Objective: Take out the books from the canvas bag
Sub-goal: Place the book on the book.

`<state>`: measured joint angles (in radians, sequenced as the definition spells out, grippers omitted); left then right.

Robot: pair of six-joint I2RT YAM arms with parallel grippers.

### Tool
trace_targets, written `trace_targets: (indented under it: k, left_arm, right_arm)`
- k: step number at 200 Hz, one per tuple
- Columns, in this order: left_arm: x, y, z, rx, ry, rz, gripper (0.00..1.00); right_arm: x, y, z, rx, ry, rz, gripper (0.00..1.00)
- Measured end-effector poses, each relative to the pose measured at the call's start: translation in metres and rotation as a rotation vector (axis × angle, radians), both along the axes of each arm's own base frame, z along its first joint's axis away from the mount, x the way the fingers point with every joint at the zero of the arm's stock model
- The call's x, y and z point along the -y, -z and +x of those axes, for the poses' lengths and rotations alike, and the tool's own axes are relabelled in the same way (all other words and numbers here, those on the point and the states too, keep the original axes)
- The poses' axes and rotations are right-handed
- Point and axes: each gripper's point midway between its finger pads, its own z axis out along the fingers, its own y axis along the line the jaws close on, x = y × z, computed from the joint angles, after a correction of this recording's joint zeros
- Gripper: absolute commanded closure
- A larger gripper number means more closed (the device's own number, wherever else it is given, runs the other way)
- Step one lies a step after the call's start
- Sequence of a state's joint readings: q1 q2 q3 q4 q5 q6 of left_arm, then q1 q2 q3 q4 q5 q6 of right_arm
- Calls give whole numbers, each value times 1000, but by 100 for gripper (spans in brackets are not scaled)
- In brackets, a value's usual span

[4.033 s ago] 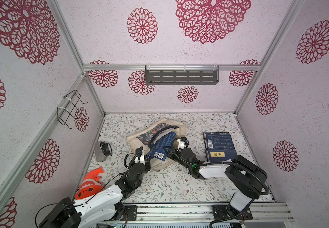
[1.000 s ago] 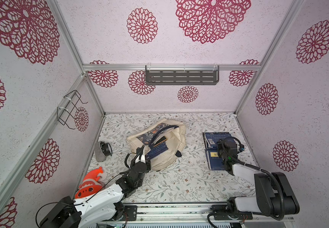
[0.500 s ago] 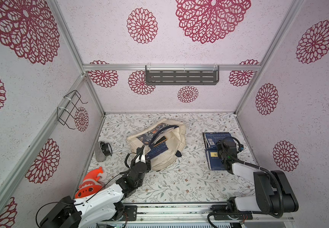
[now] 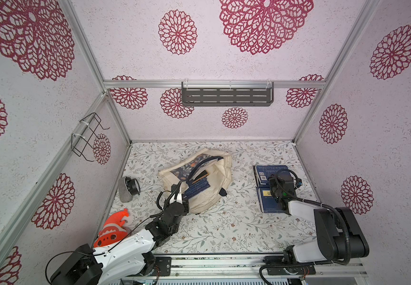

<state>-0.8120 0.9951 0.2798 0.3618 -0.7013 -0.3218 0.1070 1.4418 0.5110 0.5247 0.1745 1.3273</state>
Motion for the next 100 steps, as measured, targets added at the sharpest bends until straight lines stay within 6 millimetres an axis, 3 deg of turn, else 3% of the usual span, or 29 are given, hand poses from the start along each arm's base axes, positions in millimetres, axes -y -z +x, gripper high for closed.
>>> trace_targets:
  k: [57,100]
  left_arm:
    - [0,0,0,0,0,0,100]
    - [0,0,0,0,1,-1,100]
  right_arm:
    - [0,4,-6,-36,-8,-10,27]
    - [0,-11,-11,-5,-10,-5,21]
